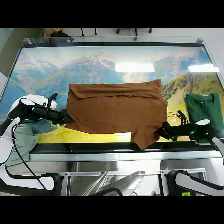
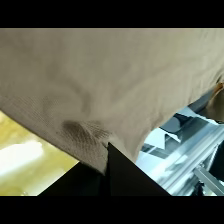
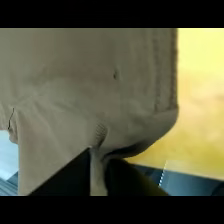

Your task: Fold the shirts.

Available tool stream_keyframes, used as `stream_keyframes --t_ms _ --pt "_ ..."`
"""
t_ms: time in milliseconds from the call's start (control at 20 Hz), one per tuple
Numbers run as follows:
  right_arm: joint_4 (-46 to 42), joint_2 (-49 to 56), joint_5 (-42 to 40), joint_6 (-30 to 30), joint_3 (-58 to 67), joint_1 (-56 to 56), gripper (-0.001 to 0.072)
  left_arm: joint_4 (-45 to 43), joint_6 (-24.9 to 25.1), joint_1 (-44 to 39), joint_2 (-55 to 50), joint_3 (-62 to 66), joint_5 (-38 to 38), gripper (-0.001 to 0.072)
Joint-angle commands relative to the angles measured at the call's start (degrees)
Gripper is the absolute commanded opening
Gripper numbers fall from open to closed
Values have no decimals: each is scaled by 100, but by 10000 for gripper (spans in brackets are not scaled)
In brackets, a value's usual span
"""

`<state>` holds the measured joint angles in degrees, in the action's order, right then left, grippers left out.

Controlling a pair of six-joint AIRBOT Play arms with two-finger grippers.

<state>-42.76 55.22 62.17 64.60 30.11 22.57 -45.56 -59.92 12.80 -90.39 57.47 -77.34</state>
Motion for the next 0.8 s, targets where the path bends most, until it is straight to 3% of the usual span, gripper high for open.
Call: stream_keyframes --t_ms 0,150,250,400,550,750 --pt "564 -133 367 -431 162 -109 20 -44 -175 0 9 125 -341 17" --pt "-791 -754 841 743 221 -111 19 -872 -706 0 92 24 -970 16" --pt "-2000 -1274 1344 1580 201 -111 19 -1462 -1023 114 501 -426 -986 16" --pt "-3012 -2024 1989 2330 146 -111 19 -2085 -1738 313 1224 -1152 -1115 16" --pt "-3241 -2603 2065 2376 160 -111 19 -2341 -1930 424 1781 -1556 -1117 17" --pt "-1880 -2647 1185 1491 649 -114 19 -1541 -1845 308 2144 -970 -789 17"
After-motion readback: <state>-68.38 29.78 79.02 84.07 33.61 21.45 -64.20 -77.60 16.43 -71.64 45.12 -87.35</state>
